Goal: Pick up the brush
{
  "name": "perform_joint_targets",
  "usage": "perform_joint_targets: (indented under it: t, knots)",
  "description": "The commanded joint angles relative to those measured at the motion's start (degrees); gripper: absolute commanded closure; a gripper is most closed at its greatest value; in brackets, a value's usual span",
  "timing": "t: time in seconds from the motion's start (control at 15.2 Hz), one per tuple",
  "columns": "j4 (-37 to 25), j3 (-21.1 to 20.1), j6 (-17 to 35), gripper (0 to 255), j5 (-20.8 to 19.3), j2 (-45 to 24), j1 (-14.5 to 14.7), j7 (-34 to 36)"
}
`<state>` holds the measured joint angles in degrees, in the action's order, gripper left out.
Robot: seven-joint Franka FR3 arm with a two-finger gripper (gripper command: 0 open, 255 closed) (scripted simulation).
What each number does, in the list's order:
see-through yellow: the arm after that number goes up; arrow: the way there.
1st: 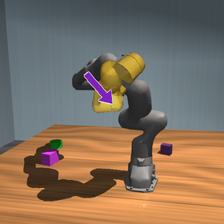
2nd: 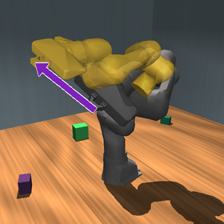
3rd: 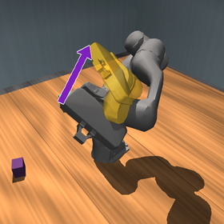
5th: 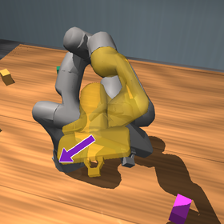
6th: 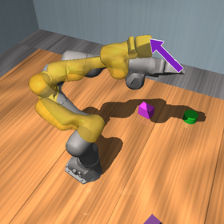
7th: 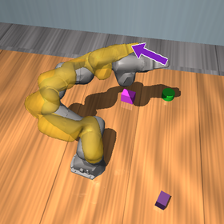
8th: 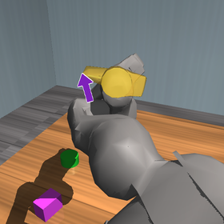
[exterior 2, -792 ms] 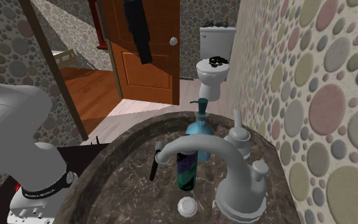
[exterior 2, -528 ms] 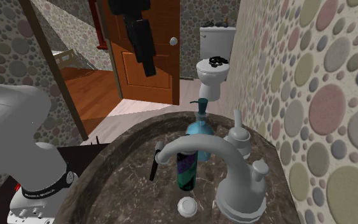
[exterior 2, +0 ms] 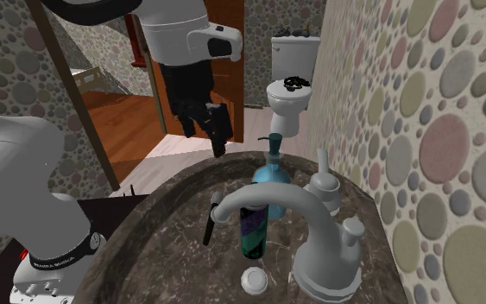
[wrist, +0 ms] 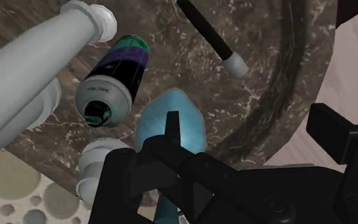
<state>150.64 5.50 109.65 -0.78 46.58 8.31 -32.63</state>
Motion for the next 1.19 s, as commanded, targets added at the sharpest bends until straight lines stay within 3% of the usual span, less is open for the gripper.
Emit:
perform_joint_targets:
  t: [0.0,0.4,0.73,1.12]
  knots:
    - [3.6,1.7,3.8,0,-0.7,-0.6,1.6,-5.4]
    - [11.3,8.0,15.3,0,-3.5,-5.9,5.8,-21.7]
    - [15.5,14.0,26.4,0,-5.6,-14.5,9.8,-36.0]
    - [17.3,16.1,33.8,0,-5.2,-20.4,11.3,-38.9]
